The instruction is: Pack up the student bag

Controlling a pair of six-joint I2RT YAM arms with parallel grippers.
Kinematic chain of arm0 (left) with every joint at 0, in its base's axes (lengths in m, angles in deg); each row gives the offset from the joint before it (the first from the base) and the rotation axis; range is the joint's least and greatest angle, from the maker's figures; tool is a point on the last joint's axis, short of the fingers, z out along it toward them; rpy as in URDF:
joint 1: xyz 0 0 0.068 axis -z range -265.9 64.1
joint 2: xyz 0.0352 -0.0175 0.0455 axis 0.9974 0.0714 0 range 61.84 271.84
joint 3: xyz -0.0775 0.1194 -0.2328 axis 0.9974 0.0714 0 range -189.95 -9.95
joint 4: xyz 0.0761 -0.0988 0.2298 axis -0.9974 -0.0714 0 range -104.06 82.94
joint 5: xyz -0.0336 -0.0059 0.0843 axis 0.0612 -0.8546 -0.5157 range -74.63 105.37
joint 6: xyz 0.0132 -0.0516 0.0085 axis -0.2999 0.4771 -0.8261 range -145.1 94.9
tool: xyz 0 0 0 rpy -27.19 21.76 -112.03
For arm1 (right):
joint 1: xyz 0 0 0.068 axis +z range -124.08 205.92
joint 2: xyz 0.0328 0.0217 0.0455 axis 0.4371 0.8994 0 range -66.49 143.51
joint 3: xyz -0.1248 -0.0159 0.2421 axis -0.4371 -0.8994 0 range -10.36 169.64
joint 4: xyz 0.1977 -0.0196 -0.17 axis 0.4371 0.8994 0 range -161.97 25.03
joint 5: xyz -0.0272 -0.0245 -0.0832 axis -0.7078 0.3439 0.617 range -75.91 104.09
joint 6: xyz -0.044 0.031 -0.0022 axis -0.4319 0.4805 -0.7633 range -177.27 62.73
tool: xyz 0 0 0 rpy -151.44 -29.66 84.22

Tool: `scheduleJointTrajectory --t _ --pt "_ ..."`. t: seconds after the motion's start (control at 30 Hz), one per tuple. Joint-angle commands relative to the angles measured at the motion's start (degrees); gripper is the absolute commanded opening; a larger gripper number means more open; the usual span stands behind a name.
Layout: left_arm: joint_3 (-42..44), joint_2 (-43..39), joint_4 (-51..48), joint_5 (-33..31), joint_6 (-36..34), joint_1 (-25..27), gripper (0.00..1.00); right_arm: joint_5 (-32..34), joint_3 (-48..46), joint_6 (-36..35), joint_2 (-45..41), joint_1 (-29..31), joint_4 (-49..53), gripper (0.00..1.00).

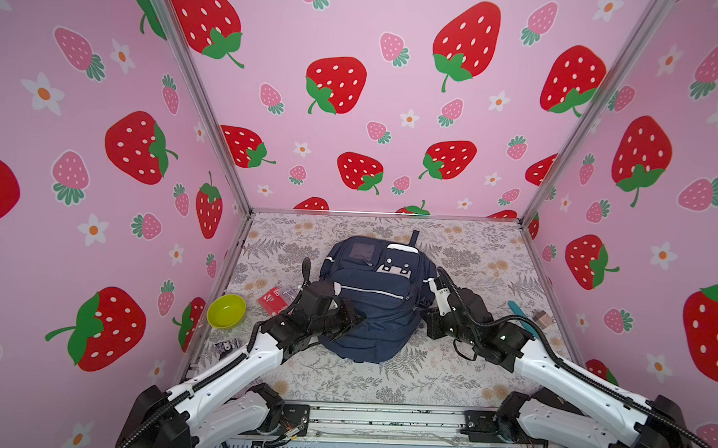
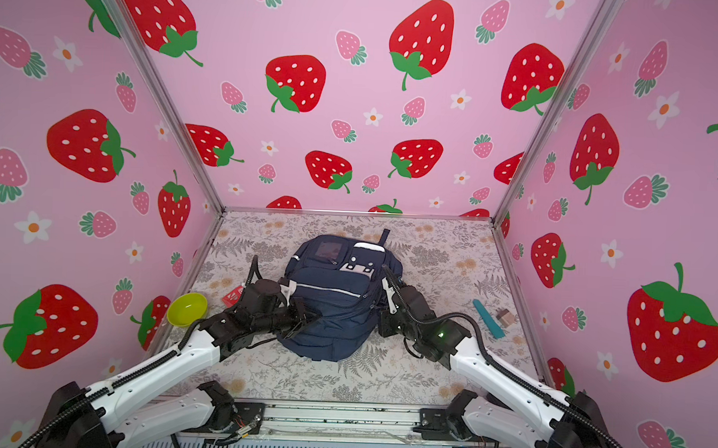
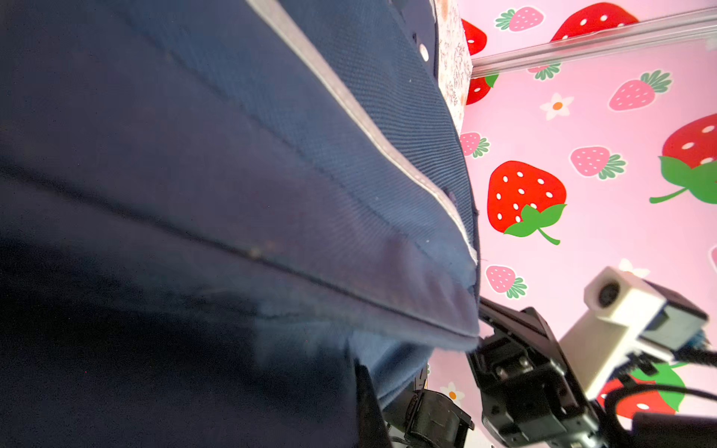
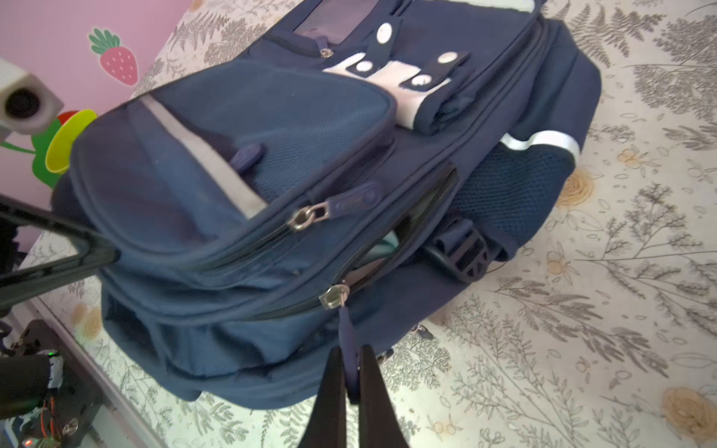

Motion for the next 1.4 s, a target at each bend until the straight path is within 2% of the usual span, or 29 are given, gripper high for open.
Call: scheduleJointTrajectory --t 0.0,0.13,0.27,0.4,0.6,0.63,0.73,0.83,0.93,0.97,1.0,1.03,1.1,1.23,1.37 --pt "-0.38 -2.23 -7.34 -3.84 -3.67 -1.37 0.00 12.25 -0.68 -3.57 1.76 -9.58 -0.11 0.00" --pt "0.96 -3.13 -7.85 -2.58 -4.23 -1.39 0.00 9.97 -0.08 -5.79 7.39 -15.57 -5.83 0.00" --pt "2.72 -3.78 -7.44 -1.33 -4.08 -1.37 0.00 8.41 0.39 -7.64 12.38 -18.45 -11.26 0.00" --pt "4.72 -3.71 -4.60 -0.52 -2.28 -1.33 0.00 4.17 1.28 -9.03 14.41 -18.81 -14.20 0.00" --pt "6.70 -1.80 5.46 0.69 2.13 -0.12 0.00 -2.25 0.44 -9.44 12.50 -18.28 -13.03 0.02" --pt "6.30 -1.22 6.48 0.34 2.23 0.71 0.00 -2.07 0.36 -9.54 11.67 -17.49 -12.01 0.12" --pt "3.96 1.95 7.99 -1.37 1.20 3.97 0.00 1.60 1.01 -8.58 7.86 -13.66 -7.80 0.49" --pt "2.47 5.89 9.71 -3.52 0.73 6.65 0.00 6.45 2.72 -5.61 4.12 -8.91 -2.84 0.67" --pt "0.05 8.71 10.03 -5.66 -1.05 9.17 0.00 12.02 3.86 -1.63 0.52 -2.70 0.13 0.78" --pt "-1.09 9.39 9.82 -5.99 -1.92 10.03 0.00 13.58 3.79 -0.43 -0.63 -1.14 0.57 0.87" --pt "-2.45 9.93 9.33 -6.14 -3.36 10.97 0.06 14.37 3.28 0.90 -1.94 -0.05 0.67 1.00" --pt "-4.15 10.18 7.95 -6.72 -5.12 11.90 0.18 14.25 2.58 2.36 -3.19 0.25 0.40 1.00" --pt "-8.04 9.67 1.96 -9.56 -10.37 13.82 0.31 15.42 0.45 4.98 -5.75 0.23 -0.30 1.00" --pt "-14.69 5.41 -12.90 -19.38 -21.60 15.42 0.41 22.35 -5.34 11.09 -11.99 -0.02 -2.42 1.00" --pt "-17.74 -0.34 -23.71 -30.76 -34.37 14.09 0.55 23.13 -7.36 12.36 -13.83 -0.55 -3.45 1.00"
